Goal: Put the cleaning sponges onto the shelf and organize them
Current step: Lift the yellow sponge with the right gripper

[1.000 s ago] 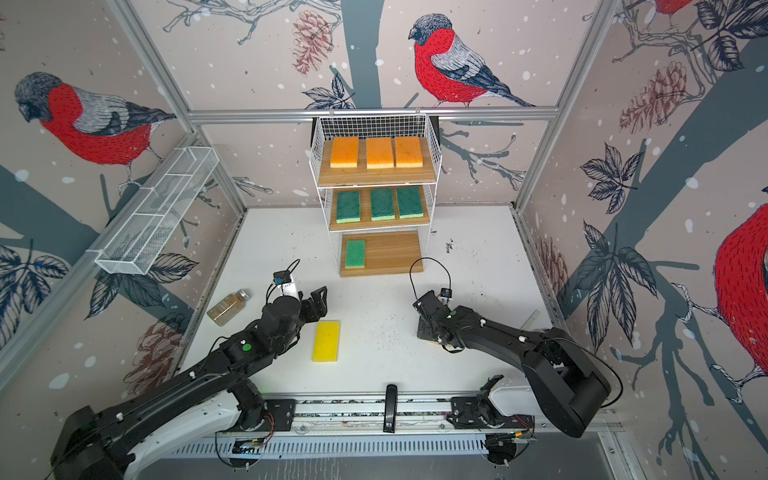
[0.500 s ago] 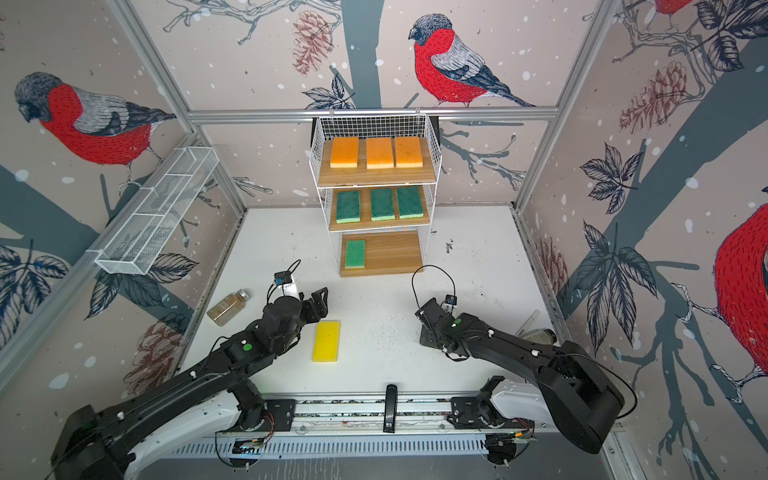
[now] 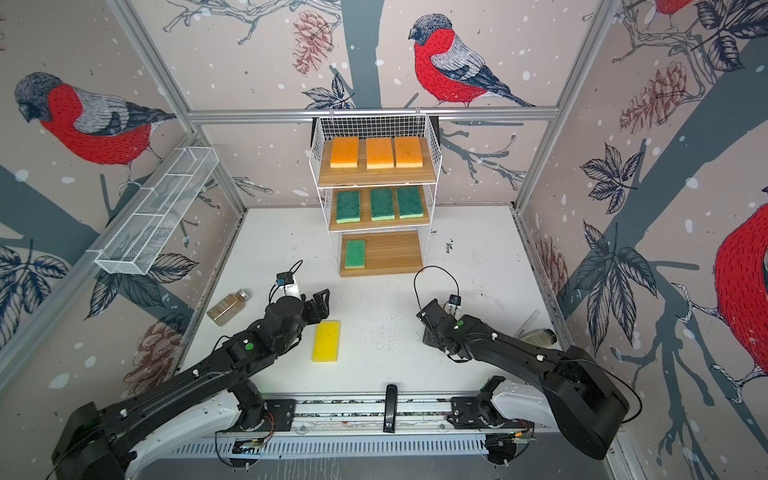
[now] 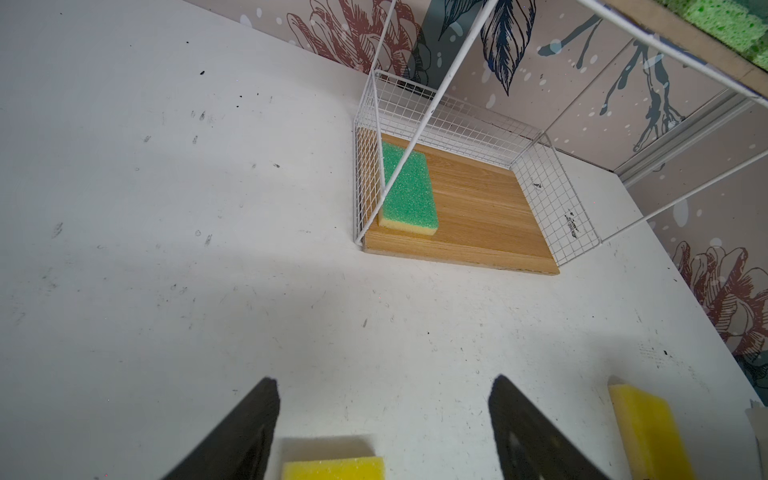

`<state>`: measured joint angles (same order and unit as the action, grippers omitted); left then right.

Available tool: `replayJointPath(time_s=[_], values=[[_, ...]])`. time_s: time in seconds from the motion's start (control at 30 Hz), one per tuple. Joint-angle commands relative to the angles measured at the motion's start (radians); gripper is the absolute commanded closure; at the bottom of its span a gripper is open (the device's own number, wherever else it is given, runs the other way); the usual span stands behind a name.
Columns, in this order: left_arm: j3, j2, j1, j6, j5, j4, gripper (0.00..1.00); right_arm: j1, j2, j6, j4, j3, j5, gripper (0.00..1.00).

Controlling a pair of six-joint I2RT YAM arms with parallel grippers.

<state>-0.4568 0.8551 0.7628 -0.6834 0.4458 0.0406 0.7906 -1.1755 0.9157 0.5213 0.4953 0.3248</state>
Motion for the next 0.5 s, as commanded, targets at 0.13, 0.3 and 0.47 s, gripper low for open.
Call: replayJointPath(time_s=[0.13,0.3,0.47], values=[[-0.007,0.027,-0.002,-0.010,-0.013,-0.024,0.20,0.001,-0.016,-0.011,0.004,0.005,0.035,0.12],[-0.011,0.036,-0.002,-0.014,-0.016,-0.022,0.20,0.002,-0.060,-0.040,-0.039,0.005,0.003,0.20],[-0.018,0.038,-0.002,-0.016,-0.015,-0.019,0.20,0.002,-0.073,-0.045,-0.043,0.009,0.006,0.23]])
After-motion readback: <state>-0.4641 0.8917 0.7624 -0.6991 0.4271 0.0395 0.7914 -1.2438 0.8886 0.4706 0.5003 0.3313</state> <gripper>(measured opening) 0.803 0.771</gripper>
